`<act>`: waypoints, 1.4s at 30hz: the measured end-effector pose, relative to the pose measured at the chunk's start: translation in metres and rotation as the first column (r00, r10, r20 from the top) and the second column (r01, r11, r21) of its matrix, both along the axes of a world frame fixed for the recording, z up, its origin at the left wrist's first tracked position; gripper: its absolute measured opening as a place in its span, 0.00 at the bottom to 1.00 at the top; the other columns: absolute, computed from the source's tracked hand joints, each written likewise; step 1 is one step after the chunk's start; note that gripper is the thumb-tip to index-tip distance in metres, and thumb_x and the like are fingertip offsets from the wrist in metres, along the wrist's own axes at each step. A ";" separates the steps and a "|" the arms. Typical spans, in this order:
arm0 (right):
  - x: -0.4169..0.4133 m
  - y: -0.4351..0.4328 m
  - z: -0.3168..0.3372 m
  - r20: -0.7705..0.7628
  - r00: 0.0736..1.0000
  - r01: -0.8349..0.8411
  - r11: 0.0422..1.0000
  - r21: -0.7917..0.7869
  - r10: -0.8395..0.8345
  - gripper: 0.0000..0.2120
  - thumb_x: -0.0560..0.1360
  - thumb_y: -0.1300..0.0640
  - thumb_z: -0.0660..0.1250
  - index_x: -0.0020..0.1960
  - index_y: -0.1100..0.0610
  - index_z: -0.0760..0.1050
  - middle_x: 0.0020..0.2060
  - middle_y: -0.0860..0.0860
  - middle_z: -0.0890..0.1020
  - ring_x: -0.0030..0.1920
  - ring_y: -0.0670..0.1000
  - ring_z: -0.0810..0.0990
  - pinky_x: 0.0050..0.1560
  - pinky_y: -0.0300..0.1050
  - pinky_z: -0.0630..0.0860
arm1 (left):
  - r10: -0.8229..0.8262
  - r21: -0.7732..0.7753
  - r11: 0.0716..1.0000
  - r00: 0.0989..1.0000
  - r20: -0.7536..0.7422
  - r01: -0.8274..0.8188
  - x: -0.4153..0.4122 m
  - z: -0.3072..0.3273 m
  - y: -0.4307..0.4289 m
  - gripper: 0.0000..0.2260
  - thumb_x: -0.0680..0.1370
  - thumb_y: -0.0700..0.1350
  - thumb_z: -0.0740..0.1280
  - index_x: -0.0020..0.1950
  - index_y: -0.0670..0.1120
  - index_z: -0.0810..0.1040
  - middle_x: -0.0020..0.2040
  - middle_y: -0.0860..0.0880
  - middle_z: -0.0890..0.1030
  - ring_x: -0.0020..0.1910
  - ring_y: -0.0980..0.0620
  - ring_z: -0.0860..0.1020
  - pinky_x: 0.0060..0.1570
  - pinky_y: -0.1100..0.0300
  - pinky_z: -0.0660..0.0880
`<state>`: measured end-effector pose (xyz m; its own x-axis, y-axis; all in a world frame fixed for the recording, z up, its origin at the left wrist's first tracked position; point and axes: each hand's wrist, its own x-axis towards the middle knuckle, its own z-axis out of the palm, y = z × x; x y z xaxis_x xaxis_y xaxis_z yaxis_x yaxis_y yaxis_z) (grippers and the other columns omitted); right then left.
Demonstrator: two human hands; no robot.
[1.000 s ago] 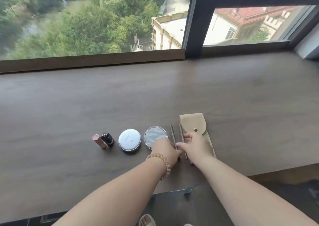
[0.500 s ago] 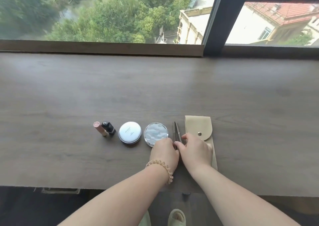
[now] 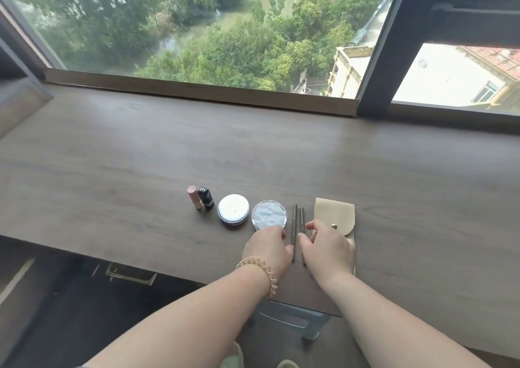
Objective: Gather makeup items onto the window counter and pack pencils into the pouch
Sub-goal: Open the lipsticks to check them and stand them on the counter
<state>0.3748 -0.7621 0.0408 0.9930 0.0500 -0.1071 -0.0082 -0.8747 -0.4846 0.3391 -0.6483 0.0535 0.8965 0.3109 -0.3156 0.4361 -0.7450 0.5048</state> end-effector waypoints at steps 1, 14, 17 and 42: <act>0.000 0.001 0.004 0.014 1.000 0.002 1.000 0.012 -0.002 0.11 0.74 0.49 0.63 0.55 0.47 0.76 0.42 0.47 0.84 0.50 0.52 0.79 0.55 0.47 0.66 | 0.010 0.008 1.000 1.000 0.013 -0.010 -0.002 0.005 0.003 0.14 0.75 0.49 0.65 0.60 0.50 0.76 0.57 0.51 0.80 0.58 0.50 0.77 0.58 0.57 0.72; -0.008 0.105 0.051 0.172 0.961 -0.238 0.964 0.123 0.215 0.08 0.74 0.50 0.63 0.51 0.48 0.76 0.40 0.46 0.83 0.49 0.51 0.79 0.54 0.48 0.65 | 0.302 -0.036 0.953 0.942 0.146 -0.300 -0.034 0.046 0.118 0.09 0.71 0.48 0.66 0.51 0.51 0.78 0.50 0.50 0.82 0.51 0.49 0.79 0.53 0.56 0.76; -0.010 0.140 0.045 0.157 0.957 -0.261 0.959 0.110 0.243 0.09 0.74 0.49 0.63 0.52 0.48 0.76 0.41 0.45 0.82 0.51 0.51 0.78 0.54 0.48 0.64 | 0.298 -0.031 0.954 0.944 0.138 -0.297 -0.040 0.039 0.153 0.09 0.72 0.48 0.66 0.51 0.50 0.79 0.50 0.50 0.82 0.52 0.49 0.79 0.54 0.56 0.75; 0.001 0.227 0.030 0.104 0.994 0.023 1.000 -0.012 -0.021 0.06 0.74 0.50 0.64 0.49 0.47 0.78 0.48 0.44 0.82 0.55 0.49 0.77 0.56 0.47 0.61 | -0.218 -0.017 0.973 0.937 0.272 0.231 0.009 0.020 0.252 0.21 0.75 0.52 0.64 0.68 0.55 0.68 0.62 0.53 0.73 0.65 0.52 0.68 0.62 0.54 0.62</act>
